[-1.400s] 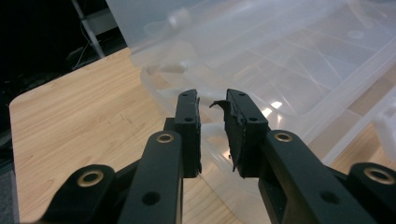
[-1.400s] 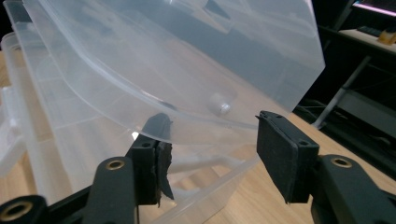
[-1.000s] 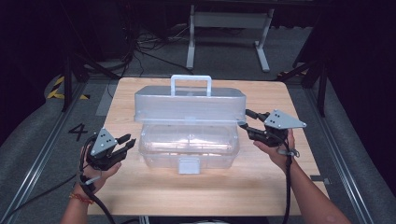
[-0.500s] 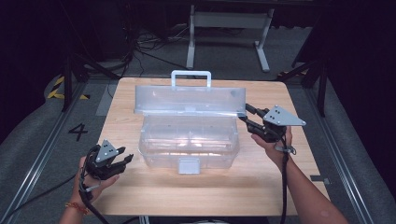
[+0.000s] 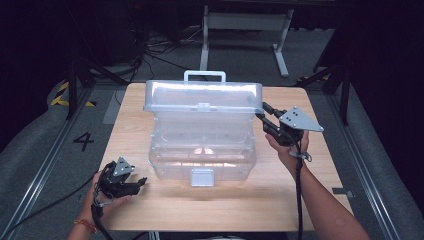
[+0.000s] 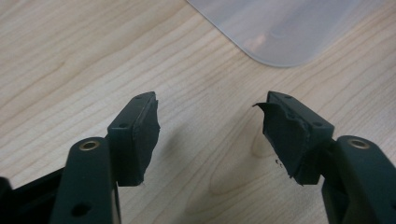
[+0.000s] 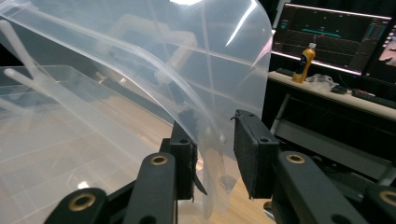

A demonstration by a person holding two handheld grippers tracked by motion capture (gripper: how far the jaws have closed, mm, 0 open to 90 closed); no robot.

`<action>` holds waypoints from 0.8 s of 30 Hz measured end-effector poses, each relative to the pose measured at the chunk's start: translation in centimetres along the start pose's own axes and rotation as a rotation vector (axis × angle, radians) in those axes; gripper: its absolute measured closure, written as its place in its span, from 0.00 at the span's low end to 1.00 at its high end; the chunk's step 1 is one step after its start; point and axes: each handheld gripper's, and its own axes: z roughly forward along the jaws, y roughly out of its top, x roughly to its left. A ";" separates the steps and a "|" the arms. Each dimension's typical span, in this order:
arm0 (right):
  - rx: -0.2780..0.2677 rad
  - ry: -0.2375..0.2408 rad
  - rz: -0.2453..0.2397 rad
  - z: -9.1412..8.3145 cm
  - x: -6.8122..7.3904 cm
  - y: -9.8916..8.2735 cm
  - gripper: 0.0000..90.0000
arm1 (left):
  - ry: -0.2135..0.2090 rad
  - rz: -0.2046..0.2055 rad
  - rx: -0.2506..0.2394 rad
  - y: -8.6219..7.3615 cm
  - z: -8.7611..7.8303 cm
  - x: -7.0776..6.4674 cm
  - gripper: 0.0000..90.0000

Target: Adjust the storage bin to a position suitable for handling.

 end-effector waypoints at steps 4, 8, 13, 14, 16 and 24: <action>-0.007 -0.042 -0.005 0.5 0.1 0.4 0.80 | -0.009 -0.018 -0.006 -0.3 0.2 0.1 0.37; -0.021 -0.086 -0.016 1.0 0.1 0.6 0.83 | -0.013 -0.050 -0.019 -0.6 0.3 0.4 0.35; -0.028 -0.111 0.024 1.6 -0.1 0.8 0.85 | -0.031 -0.092 -0.043 -1.1 0.5 1.0 0.32; -0.030 -0.111 0.034 1.7 -0.1 0.9 0.85 | -0.028 -0.094 -0.051 -1.3 0.5 1.1 0.31; -0.027 -0.104 0.044 1.9 -0.3 1.0 0.85 | -0.031 -0.094 -0.059 -1.4 0.5 1.2 0.30; -0.010 -0.087 0.065 2.5 -1.1 1.5 0.85 | -0.035 -0.093 -0.070 -1.6 0.6 1.4 0.28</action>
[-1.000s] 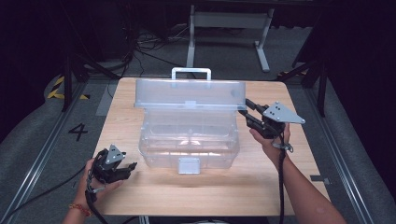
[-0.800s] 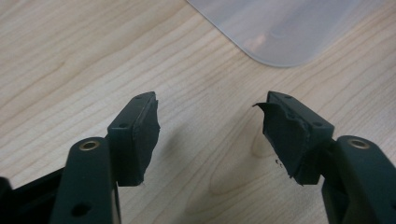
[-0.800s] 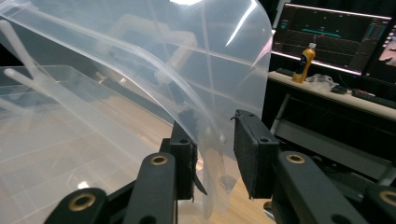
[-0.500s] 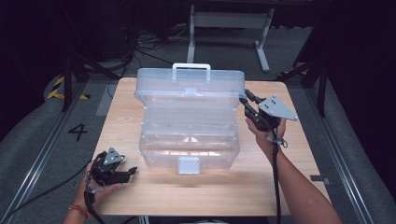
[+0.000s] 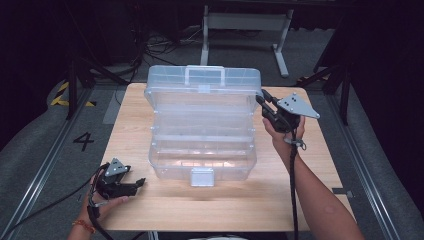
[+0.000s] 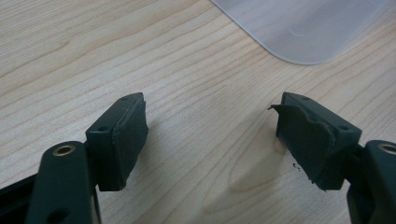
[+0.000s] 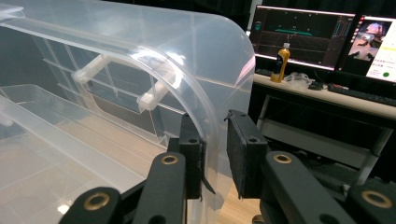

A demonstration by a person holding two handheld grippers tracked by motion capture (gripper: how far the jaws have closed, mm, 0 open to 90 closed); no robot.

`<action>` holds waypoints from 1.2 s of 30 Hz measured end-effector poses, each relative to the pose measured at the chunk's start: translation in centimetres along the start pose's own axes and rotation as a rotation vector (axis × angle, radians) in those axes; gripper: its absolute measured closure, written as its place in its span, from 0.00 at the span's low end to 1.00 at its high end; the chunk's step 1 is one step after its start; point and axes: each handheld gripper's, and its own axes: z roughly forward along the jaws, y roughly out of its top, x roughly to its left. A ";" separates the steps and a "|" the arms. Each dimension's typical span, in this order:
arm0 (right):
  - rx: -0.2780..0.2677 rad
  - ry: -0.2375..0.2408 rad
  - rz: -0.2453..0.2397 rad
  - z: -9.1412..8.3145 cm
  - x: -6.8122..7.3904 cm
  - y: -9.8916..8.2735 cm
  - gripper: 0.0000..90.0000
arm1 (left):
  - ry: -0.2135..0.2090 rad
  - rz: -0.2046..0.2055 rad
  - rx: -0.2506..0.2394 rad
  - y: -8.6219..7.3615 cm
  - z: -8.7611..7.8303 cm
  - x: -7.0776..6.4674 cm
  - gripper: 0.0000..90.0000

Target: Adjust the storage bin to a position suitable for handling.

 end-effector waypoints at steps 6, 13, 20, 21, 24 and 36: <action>0.014 0.012 0.013 0.9 -0.8 0.7 0.85 | 0.001 0.000 0.000 0.0 0.0 0.0 0.28; 0.017 -0.014 -0.030 1.6 -1.0 1.5 0.89 | -0.004 0.001 -0.006 0.0 0.0 0.0 0.28; 0.036 -0.024 -0.054 2.6 -1.6 2.0 0.93 | -0.003 0.003 -0.007 0.0 0.0 0.0 0.28; 0.042 -0.021 -0.050 2.7 -1.7 2.1 0.94 | -0.003 0.004 -0.006 0.0 0.0 0.0 0.28; 0.057 -0.016 -0.033 3.3 -2.1 2.3 0.94 | -0.002 0.005 -0.006 0.0 0.0 0.1 0.28; 0.106 -0.003 -0.010 4.9 -3.1 2.9 0.94 | 0.008 0.001 -0.002 -0.1 0.0 0.0 0.28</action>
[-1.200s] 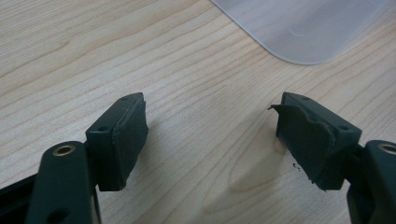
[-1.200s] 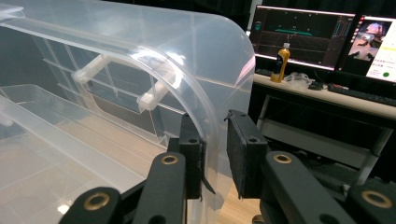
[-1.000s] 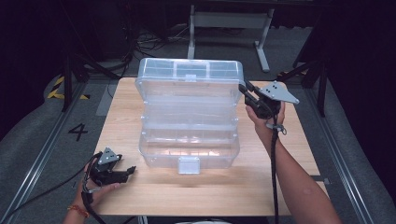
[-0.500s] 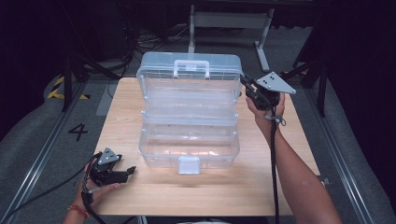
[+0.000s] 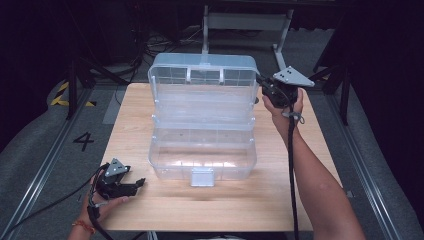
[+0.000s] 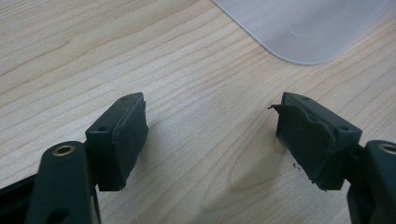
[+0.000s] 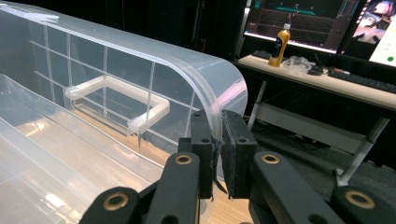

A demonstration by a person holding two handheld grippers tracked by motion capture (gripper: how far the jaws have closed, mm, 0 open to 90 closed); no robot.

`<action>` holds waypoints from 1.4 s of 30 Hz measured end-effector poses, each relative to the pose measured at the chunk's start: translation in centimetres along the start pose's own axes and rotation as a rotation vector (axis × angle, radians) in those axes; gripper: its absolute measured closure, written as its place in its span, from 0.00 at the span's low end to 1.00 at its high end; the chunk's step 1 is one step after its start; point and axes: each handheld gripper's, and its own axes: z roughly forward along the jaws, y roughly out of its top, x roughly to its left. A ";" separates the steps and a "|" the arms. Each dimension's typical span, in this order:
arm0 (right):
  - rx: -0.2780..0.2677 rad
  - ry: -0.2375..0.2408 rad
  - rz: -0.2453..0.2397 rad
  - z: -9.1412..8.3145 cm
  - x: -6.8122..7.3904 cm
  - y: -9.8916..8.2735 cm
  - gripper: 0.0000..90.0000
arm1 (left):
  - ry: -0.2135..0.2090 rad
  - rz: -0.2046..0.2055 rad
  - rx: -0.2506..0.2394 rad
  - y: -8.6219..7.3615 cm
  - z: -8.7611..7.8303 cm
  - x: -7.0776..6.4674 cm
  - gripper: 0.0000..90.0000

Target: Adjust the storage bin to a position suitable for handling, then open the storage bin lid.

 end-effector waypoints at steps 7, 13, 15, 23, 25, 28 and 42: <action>0.015 0.010 -0.003 1.0 -0.6 0.2 0.94 | 0.002 -0.011 -0.006 -0.2 -0.1 -0.2 0.28; 0.030 0.018 0.009 1.7 -1.0 0.3 0.93 | 0.003 -0.004 -0.003 0.0 0.0 -0.1 0.27; 0.038 0.017 0.007 2.0 -1.1 0.4 0.93 | 0.005 -0.006 -0.001 -0.1 -0.1 -0.1 0.27; 0.070 0.017 0.004 3.5 -1.8 0.5 0.93 | 0.011 -0.014 -0.005 -0.1 0.0 -0.2 0.27; 0.073 0.016 0.005 3.7 -1.9 0.5 0.93 | 0.012 -0.014 -0.002 -0.1 -0.1 -0.2 0.27; 0.072 0.007 0.013 4.0 -1.9 0.4 0.93 | 0.010 -0.013 -0.006 -0.1 0.0 -0.2 0.27; 0.099 -0.003 0.037 5.8 -2.6 0.1 0.93 | 0.006 -0.014 -0.006 -0.1 0.0 -0.1 0.27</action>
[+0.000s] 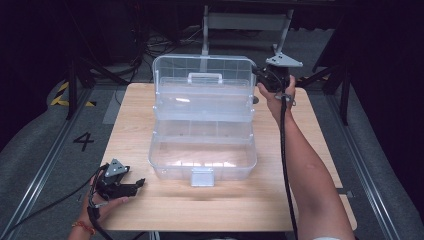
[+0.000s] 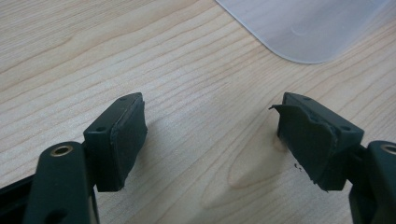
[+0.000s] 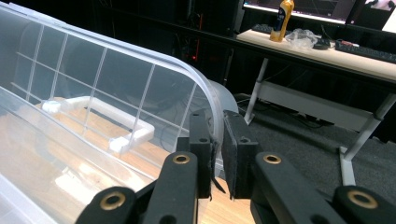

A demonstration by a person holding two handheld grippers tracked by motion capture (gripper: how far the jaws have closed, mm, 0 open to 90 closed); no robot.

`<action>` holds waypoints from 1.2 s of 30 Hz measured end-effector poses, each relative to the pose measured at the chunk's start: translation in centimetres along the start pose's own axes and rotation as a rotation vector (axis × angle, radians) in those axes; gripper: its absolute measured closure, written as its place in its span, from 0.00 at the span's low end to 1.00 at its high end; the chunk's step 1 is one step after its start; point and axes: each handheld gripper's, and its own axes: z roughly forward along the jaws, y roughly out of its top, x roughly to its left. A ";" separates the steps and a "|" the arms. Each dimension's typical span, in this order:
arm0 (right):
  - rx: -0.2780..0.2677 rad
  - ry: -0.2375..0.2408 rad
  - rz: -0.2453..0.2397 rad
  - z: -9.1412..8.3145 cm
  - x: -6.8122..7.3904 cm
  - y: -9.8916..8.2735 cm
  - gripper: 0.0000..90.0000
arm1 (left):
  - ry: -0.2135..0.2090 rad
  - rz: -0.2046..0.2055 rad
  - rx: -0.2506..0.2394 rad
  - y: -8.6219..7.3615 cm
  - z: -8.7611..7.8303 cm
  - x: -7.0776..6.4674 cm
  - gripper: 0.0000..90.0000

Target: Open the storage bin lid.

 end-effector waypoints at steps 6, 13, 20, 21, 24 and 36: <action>0.012 -0.001 0.014 0.8 -0.3 -0.1 0.93 | -0.002 0.001 -0.001 0.0 0.0 0.0 0.27; 0.037 -0.007 0.013 1.9 -0.6 -0.2 0.92 | 0.001 0.003 -0.001 0.0 0.0 0.1 0.27; 0.052 -0.014 0.012 2.7 -0.8 -0.4 0.92 | 0.006 -0.001 -0.002 0.1 0.1 0.1 0.27; 0.054 -0.012 0.017 2.8 -0.9 -0.4 0.92 | 0.006 -0.002 -0.002 0.1 0.1 0.1 0.27; 0.062 -0.012 0.018 3.3 -1.0 -0.5 0.92 | 0.005 -0.002 -0.004 0.1 0.1 0.2 0.27; 0.105 -0.032 0.022 5.1 -1.4 -1.1 0.92 | 0.000 0.000 0.003 0.1 0.1 0.2 0.27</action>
